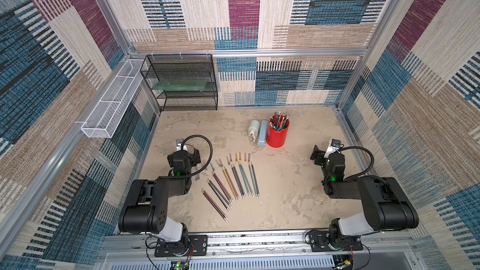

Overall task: Remove the protective cover of the pencils
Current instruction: Reset both arms

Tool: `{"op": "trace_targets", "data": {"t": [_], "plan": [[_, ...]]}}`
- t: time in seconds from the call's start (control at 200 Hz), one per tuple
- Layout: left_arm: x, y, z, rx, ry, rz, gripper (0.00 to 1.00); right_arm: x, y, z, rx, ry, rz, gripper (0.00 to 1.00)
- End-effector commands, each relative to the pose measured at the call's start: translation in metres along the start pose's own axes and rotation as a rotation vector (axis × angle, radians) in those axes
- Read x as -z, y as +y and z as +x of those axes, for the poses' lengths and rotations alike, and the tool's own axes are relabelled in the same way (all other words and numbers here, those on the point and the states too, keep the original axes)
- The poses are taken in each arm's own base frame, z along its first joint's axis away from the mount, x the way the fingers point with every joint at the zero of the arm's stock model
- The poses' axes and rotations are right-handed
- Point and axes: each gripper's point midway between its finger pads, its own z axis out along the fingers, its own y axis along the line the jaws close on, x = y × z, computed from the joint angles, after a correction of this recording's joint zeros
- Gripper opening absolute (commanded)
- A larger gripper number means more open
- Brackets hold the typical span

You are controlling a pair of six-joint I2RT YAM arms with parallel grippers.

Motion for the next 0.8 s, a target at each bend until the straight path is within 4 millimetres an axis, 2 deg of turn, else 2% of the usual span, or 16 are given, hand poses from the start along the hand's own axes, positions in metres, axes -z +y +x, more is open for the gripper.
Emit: {"op": "trace_targets", "data": {"t": [0.0, 0.731, 0.796], "plan": [[-0.0008, -0.0032, -0.0048, -0.006, -0.011, 0.017, 0.99, 0.0008, 0.0097, -0.0224, 0.01, -0.084, -0.046, 0.95], [-0.0009, -0.0033, -0.0052, -0.006, -0.015, 0.018, 0.99, -0.0005, 0.0102, -0.0222, 0.012, -0.077, -0.044, 0.95], [-0.0011, -0.003, -0.0045, -0.006, -0.012, 0.017, 0.99, -0.0051, 0.0185, -0.0196, 0.034, -0.055, -0.093, 0.95]]}}
